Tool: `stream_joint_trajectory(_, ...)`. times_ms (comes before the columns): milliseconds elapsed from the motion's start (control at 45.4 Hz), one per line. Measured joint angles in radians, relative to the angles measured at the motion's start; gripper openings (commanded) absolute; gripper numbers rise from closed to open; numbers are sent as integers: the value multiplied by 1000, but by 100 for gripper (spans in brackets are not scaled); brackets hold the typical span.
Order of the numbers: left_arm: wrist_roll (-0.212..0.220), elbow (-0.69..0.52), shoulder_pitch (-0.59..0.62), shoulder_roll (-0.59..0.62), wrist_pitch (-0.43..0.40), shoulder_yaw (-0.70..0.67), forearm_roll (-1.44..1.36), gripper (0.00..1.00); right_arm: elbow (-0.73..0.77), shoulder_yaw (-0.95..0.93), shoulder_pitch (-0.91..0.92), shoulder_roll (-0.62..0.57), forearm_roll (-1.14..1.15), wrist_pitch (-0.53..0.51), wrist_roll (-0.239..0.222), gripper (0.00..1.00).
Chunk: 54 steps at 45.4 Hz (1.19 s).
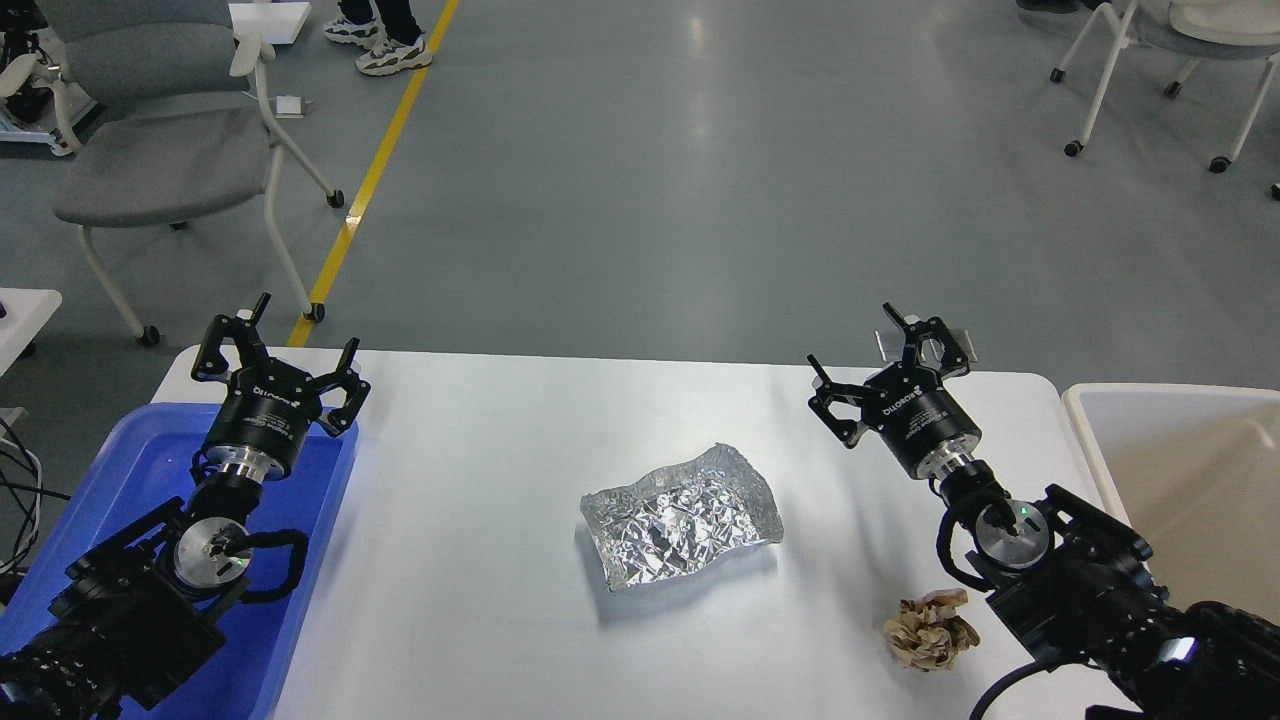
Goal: Tidy desktop
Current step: 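Raise the right gripper and swing it out over the table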
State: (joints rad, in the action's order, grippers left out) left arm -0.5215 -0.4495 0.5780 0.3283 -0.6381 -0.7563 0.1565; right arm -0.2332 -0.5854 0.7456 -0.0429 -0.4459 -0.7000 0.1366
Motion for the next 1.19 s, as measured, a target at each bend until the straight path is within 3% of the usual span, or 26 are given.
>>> stream_joint_trajectory(528,-1,0,0,1,-1,0,1,100,-36,26,40,-4,132,-2,-1,100)
stream_joint_trajectory(925,-2,0,0,1,0,1,1,100,-99,68,169,-28,422,0,-3,100)
stream_joint_trajectory(1189,-2,0,0,2,0,1,2,100,-262,99,289,-101,698,45,-4,100)
